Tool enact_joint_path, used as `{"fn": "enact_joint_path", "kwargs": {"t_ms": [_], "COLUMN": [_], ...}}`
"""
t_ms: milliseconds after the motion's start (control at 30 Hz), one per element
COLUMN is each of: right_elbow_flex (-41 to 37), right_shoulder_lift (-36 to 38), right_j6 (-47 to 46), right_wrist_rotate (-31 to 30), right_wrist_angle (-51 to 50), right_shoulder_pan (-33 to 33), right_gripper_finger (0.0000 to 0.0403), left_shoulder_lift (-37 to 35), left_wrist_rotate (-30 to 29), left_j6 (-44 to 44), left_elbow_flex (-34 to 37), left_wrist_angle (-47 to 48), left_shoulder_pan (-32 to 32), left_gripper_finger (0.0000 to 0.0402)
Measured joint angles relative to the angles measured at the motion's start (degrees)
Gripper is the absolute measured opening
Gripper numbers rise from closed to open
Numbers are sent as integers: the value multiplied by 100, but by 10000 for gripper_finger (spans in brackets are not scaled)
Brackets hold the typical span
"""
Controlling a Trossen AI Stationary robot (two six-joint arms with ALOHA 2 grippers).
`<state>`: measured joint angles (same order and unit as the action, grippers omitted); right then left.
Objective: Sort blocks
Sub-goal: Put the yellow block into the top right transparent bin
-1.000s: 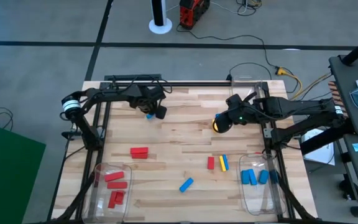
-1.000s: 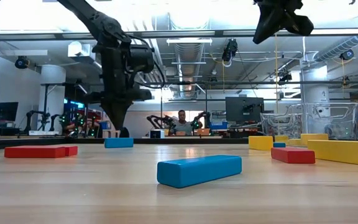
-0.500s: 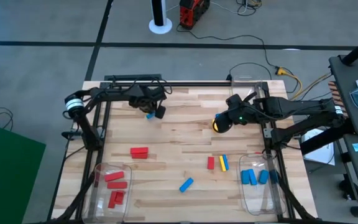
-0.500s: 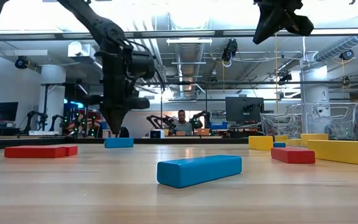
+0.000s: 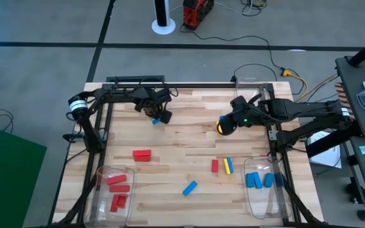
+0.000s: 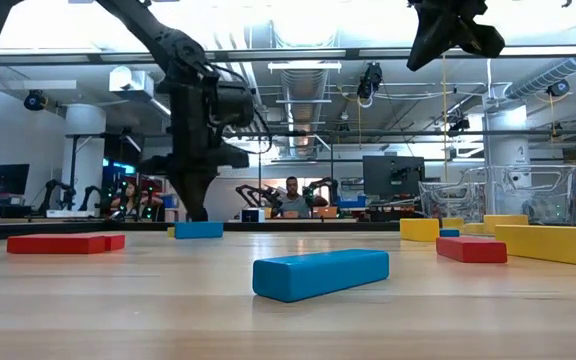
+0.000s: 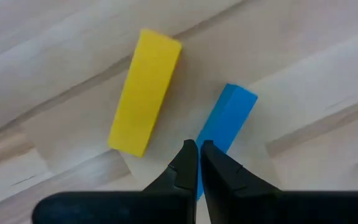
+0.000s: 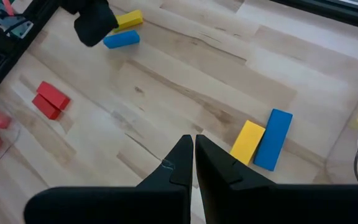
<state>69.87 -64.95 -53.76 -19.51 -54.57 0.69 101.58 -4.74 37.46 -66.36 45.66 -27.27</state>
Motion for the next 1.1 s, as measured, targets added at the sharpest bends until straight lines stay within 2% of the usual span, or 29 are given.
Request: {"fn": "enact_joint_path", "kwargs": {"t_ms": [267,633,767,1100], "right_elbow_flex": [0,0,0,-2], "right_shoulder_lift": [0,0,0,0], "right_j6": [2,0,28,75], "right_wrist_rotate": [0,-2,0,0], "right_wrist_angle": [-2,-5,-7,-4], "right_shoulder_pan": [0,0,-19,-149], "right_gripper_finger": [9,9,9,9], "left_shoulder_lift": [8,262,346,702], "left_wrist_rotate": [-591,-666,-619,-476], "left_j6": [-390,-589,-813,-1228], "left_elbow_flex": [-665,-823,-807,-807], "left_wrist_angle": [405,796,788,840], "left_shoulder_pan": [-77,-236,-236,-264], "left_gripper_finger": [10,120,148,158]}}
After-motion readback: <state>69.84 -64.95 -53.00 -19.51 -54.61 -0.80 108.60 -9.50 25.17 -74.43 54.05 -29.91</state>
